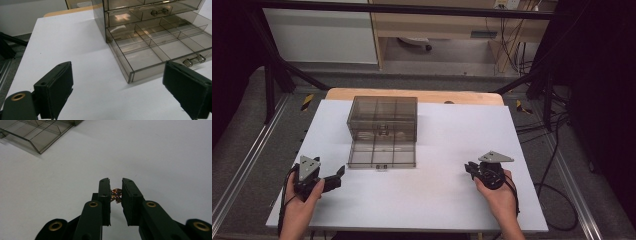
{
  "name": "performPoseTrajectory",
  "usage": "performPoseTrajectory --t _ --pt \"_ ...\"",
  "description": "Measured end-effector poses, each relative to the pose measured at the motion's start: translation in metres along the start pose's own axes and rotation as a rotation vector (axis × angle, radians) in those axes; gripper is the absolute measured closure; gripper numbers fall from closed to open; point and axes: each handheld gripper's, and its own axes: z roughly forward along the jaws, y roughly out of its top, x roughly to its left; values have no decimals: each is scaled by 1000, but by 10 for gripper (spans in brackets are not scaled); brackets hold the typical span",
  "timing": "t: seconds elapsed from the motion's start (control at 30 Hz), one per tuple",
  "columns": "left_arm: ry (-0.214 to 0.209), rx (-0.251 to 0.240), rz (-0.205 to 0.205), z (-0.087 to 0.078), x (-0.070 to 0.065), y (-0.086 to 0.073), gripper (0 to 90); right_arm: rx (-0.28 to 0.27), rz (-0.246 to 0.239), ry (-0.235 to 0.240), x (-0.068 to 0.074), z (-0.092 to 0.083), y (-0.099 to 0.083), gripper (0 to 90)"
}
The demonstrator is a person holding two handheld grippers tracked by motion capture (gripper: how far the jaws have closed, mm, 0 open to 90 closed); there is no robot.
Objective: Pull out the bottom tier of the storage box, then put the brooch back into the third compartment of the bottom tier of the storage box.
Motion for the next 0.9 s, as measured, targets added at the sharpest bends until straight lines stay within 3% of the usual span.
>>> performPoseTrajectory --t 0.53,0.73,0.9 --pt "1 -14 -13 -4 4 -1 93 -26 -6 26 7 -4 4 776" --pt "5 -19 -36 -5 7 -1 93 -55 -27 38 16 -3 15 776" --pt "13 -21 -32 -7 7 -2 93 -59 -48 57 22 3 27 776"
